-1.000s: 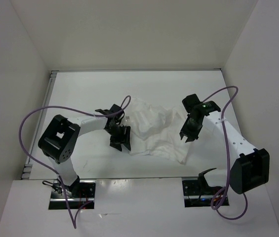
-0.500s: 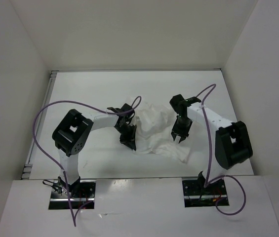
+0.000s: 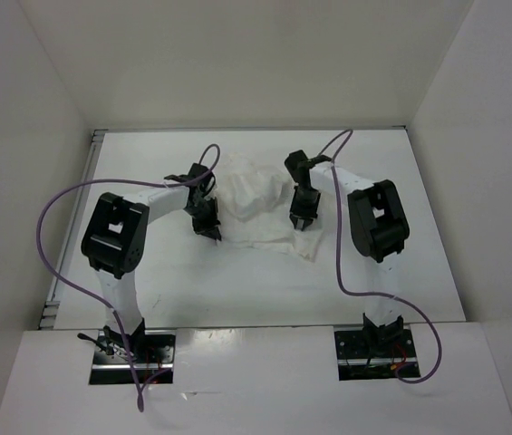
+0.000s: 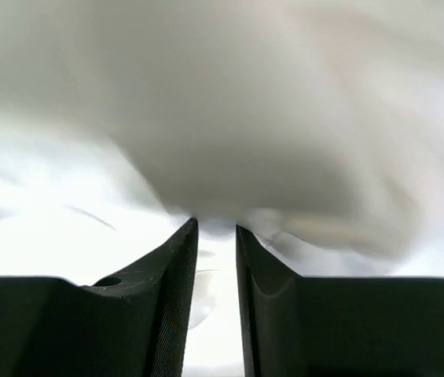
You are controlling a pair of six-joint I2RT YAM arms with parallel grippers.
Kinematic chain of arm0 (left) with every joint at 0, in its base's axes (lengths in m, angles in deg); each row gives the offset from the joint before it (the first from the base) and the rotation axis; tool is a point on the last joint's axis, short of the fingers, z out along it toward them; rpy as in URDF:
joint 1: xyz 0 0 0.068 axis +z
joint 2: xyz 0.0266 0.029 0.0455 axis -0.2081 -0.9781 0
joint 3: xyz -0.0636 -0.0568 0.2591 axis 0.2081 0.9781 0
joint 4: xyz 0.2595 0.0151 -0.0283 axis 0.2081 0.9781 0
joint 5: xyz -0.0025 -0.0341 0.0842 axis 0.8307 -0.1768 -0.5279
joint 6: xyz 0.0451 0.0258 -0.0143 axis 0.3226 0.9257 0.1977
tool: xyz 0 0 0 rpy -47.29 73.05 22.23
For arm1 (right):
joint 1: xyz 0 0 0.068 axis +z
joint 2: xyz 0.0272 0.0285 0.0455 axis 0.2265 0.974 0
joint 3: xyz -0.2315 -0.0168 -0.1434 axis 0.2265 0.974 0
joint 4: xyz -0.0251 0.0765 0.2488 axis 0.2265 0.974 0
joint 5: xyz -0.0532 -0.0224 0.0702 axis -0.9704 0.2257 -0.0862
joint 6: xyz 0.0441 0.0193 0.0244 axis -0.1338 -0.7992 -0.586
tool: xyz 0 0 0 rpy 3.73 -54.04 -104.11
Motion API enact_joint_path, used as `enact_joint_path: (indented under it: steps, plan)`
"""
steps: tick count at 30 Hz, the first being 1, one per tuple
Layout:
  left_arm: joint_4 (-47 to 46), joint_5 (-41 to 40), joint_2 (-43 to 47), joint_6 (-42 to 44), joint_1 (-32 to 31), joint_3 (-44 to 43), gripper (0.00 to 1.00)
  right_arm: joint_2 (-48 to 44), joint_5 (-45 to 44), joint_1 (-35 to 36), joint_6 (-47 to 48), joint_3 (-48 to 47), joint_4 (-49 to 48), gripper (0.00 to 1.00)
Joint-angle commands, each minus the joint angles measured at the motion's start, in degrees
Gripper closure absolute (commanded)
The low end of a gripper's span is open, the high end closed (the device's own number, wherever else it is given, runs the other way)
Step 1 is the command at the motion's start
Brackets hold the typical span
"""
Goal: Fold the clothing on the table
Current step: Flatten the skirt out
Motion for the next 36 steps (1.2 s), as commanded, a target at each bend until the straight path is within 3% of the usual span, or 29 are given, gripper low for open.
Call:
enact_joint_path:
  steps: [1,7,10,23,29,30,33,36]
  plan:
    - [1.66,-2.05,1.94,0.93,1.16,-0.76,1.0,-2.93,-5.39,-0.31,3.39,-3.51,-6.55,0.69]
    - [-1.68,2.19,3.36,-0.91,0.02,4.17,1.0,-18.83,-0.3,-0.31,2.25,5.09,-5.85,0.61]
    - [-1.68,2.19,3.36,-0.92,-0.51,4.7,1.0,-21.76,-0.3,-0.31,0.58,9.49,-4.36,0.58]
    - [-1.15,2.29,3.26,-0.39,-1.04,4.17,1.0,-9.99,-14.79,-0.31,2.51,8.1,0.38,0.53]
    - [-1.15,2.28,3.27,-0.39,-1.04,4.7,1.0,-6.83,-15.24,-0.31,2.51,7.48,-0.92,0.53]
    - [-1.15,2.28,3.27,-0.39,-1.04,4.7,1.0,-6.83,-14.63,-0.31,3.2,7.48,-1.54,0.54]
    - [-1.15,2.28,3.27,-0.39,-0.43,5.23,1.0,-6.12,-12.42,-0.31,3.74,8.88,-3.74,0.99]
    - [-1.68,2.28,3.27,0.74,0.89,5.75,1.0,-7.17,-10.32,-0.31,3.74,8.88,-4.35,0.99]
